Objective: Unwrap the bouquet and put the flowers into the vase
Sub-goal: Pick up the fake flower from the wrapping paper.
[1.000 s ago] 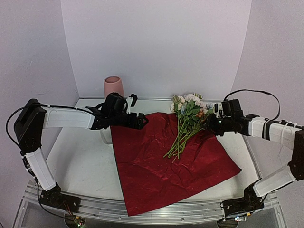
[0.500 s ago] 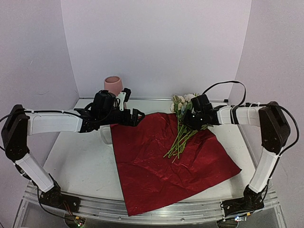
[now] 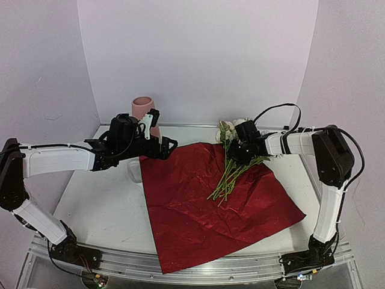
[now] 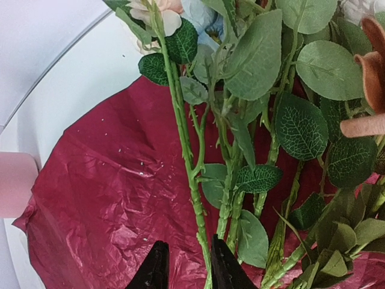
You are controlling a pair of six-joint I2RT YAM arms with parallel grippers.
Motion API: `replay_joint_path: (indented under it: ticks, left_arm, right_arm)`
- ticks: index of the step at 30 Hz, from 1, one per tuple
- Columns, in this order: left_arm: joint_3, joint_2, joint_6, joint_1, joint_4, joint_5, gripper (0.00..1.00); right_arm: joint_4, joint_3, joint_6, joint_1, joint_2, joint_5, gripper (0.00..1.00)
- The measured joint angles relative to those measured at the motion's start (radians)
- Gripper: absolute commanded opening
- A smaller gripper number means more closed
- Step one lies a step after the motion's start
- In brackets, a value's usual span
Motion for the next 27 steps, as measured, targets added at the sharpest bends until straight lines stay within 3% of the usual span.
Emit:
replay_joint_path:
  ticks: [9, 19, 27]
  left_arm:
    - [-0.013, -0.003, 0.012, 0.000, -0.001, -0.020, 0.97]
    - [-0.014, -0.013, 0.012, 0.000, -0.001, -0.029, 0.97]
    - [-0.014, -0.017, 0.012, 0.000, -0.001, -0.035, 0.97]
  right_arm:
    - [-0.017, 0.020, 0.017, 0.001, 0.071, 0.009, 0.24]
    - [-0.025, 0.047, 0.035, 0.001, 0.086, 0.008, 0.00]
    - [-0.014, 0.044, 0.071, 0.001, 0.071, -0.014, 0.00]
